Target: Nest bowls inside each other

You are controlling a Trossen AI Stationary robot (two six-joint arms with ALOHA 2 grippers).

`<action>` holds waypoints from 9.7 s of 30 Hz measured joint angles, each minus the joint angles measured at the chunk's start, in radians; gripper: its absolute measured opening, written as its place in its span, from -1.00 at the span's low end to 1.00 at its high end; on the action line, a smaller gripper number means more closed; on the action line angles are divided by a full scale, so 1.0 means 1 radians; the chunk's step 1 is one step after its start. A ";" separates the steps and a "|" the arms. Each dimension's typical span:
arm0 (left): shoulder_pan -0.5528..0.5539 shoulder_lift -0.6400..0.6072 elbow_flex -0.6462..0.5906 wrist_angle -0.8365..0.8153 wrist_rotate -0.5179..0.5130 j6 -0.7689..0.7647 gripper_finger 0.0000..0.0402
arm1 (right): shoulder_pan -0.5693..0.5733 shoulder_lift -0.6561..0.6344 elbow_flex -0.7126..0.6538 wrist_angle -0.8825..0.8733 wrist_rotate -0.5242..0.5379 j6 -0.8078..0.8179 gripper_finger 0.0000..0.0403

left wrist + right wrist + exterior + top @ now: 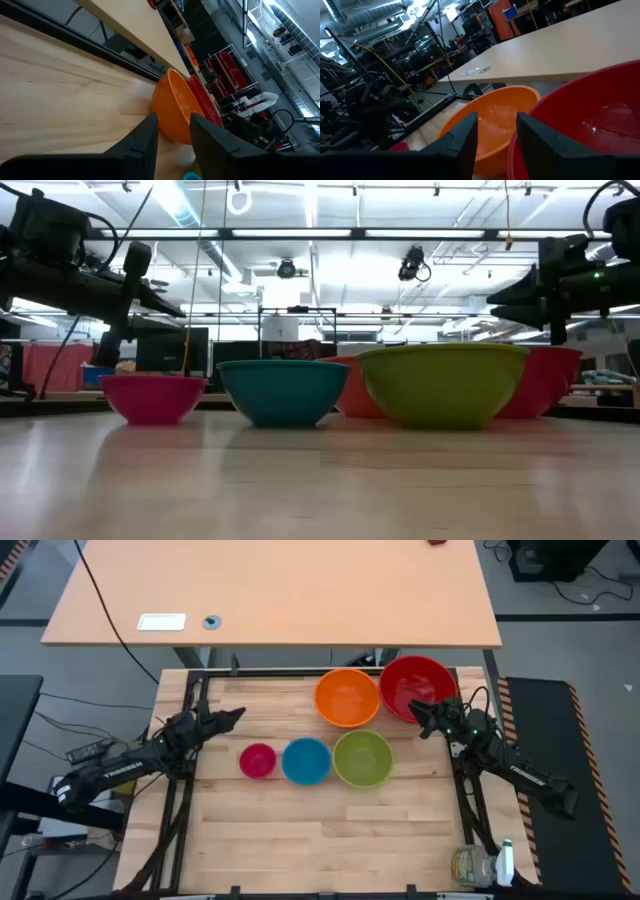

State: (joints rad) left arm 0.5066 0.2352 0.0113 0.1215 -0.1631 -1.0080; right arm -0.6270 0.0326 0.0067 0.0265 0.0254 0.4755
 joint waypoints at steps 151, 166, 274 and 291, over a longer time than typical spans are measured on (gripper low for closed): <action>-0.001 0.524 0.672 -0.266 0.288 0.212 -0.29 | 0.341 1.326 1.137 -0.722 -0.016 -0.424 -0.23; -0.041 0.525 0.672 -0.269 0.299 0.211 -0.29 | 0.409 1.690 1.374 -0.758 0.063 -0.524 -0.02; -0.057 0.524 0.671 -0.269 0.273 0.211 -0.29 | 0.074 1.322 1.188 -1.147 0.155 -0.326 -0.13; -0.057 0.524 0.671 -0.269 0.273 0.207 -0.29 | 0.252 1.321 1.382 -1.087 -0.104 -0.236 -0.13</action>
State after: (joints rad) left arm 0.4496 0.7593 0.6819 -0.1471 0.1101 -0.8013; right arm -0.3745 1.3540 1.3888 -1.0608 -0.0783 0.2392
